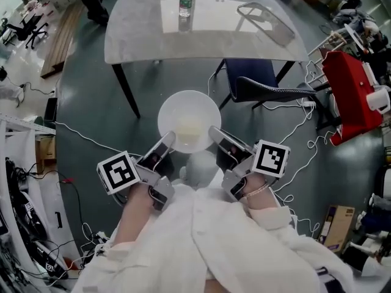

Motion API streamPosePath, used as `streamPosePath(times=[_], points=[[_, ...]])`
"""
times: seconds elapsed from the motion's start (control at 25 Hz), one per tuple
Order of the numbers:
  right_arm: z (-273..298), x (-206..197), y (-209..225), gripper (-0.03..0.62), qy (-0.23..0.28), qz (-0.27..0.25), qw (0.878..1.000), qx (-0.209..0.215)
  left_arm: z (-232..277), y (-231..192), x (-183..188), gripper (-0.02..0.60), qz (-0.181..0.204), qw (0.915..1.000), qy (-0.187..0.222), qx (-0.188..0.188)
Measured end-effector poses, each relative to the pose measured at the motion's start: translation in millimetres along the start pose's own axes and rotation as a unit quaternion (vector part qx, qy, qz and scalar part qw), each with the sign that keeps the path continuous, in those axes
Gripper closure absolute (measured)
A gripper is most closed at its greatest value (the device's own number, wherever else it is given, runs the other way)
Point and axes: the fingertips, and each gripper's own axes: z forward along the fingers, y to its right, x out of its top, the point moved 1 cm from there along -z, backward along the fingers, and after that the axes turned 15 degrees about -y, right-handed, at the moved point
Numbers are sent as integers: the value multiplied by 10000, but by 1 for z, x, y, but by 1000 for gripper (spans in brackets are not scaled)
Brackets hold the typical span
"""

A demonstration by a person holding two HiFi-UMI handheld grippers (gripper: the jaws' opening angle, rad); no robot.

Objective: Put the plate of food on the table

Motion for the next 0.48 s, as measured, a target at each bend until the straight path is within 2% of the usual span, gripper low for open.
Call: streamPosePath(times=[0.16,0.48], points=[[15,12,-6,566,-97,-55,9999,1,-2,-2,18,558,-19,10000,75,-61],[22,44,-1,566,-69,-123,9999,61,14,8,48,558,222,9996,90,-133]])
